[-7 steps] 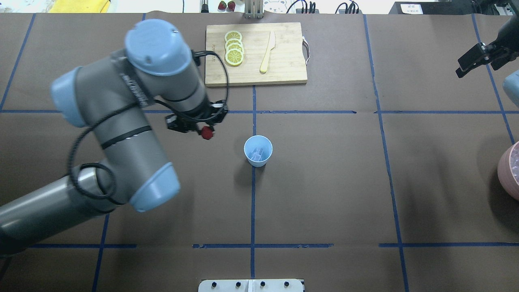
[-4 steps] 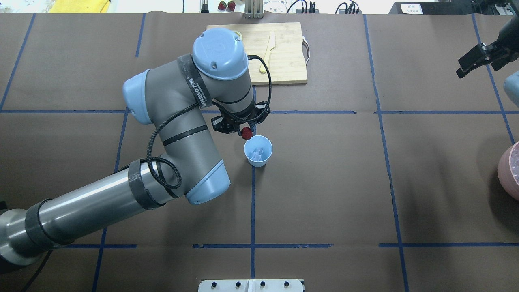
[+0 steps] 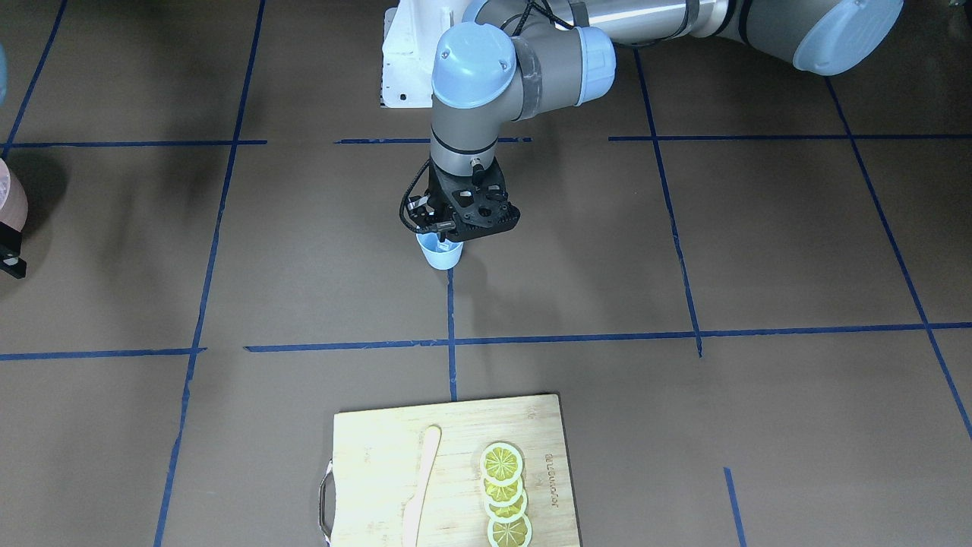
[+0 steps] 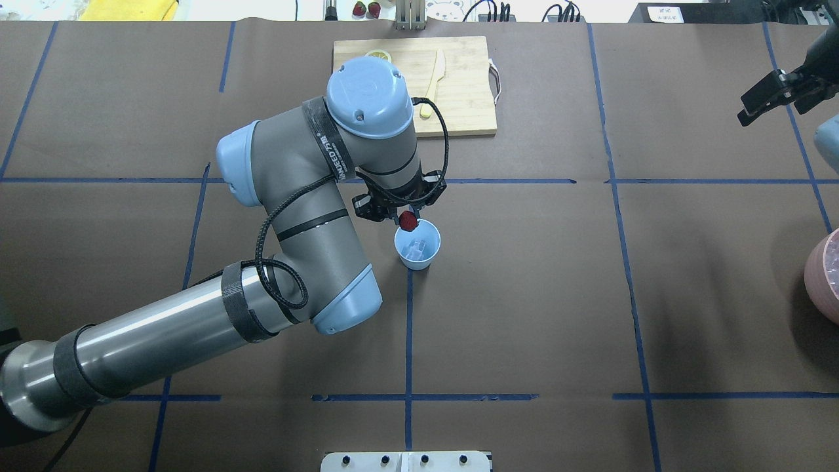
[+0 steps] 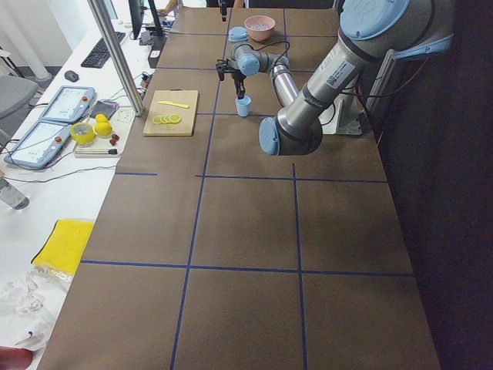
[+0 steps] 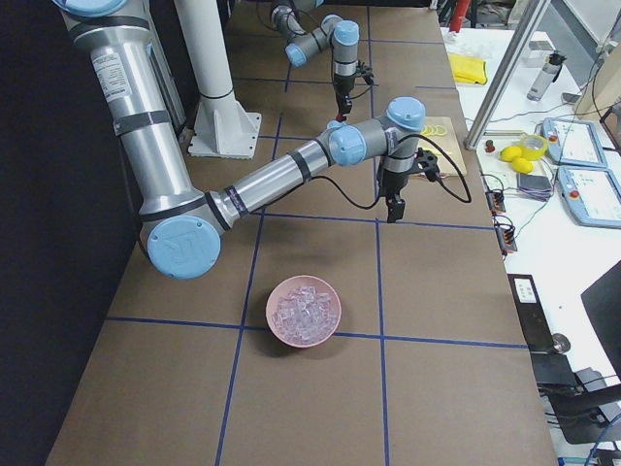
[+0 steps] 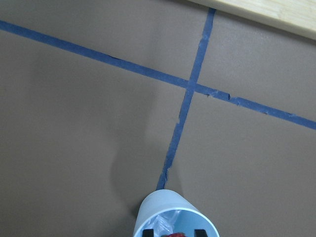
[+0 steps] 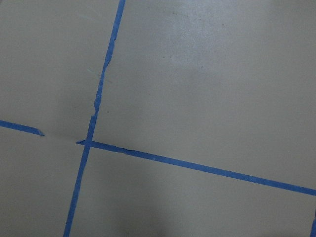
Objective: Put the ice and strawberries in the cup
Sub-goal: 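Lower the left gripper into the blue cup and release the strawberry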
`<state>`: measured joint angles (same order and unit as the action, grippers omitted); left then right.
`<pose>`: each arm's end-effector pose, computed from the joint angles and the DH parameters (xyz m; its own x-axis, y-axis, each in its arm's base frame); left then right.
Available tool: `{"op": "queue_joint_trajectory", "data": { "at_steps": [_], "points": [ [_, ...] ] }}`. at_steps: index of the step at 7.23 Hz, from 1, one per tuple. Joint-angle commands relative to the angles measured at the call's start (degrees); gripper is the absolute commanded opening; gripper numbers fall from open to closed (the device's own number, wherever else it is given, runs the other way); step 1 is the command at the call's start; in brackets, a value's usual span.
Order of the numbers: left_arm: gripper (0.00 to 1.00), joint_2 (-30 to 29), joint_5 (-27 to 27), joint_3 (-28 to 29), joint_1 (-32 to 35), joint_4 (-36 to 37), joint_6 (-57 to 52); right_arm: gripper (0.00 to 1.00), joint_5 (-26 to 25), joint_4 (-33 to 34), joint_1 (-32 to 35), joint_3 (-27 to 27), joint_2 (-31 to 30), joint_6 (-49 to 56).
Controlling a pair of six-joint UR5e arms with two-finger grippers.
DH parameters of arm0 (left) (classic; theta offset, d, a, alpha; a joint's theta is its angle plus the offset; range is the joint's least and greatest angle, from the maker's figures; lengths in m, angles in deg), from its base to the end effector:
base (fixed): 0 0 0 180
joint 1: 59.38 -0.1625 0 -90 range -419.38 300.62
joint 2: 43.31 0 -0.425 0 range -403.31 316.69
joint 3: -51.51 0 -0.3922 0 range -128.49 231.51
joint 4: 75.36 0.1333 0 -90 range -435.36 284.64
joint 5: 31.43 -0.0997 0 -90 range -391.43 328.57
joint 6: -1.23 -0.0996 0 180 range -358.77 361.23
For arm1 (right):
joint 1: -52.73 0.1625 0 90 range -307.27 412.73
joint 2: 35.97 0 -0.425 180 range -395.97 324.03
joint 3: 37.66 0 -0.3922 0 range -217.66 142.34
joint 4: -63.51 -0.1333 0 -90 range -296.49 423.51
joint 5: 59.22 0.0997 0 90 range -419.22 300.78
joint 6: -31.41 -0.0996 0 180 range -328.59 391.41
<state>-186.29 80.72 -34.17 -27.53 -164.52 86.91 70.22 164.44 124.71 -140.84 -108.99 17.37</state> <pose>0.5727 -0.4685 0.1120 0.5877 -0.2830 -0.7580 0.2077 0.9582 -0.1966 -0.1137 -0.5758 0.4117 0.7205 -0.2070 0.6618 0.1209 0.9773 0.1740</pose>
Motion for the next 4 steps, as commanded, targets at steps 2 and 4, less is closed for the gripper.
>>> {"op": "queue_joint_trajectory", "data": {
  "at_steps": [2,4],
  "points": [
    [0.15,-0.02,0.00,-0.01,-0.65,-0.05,0.63,1.00,-0.07,0.05,0.00,0.00,-0.02,-0.02],
    [1.00,0.16,0.00,-0.19,-0.65,-0.05,0.37,1.00,-0.07,0.05,0.00,0.00,0.07,-0.02]
  ]
}}
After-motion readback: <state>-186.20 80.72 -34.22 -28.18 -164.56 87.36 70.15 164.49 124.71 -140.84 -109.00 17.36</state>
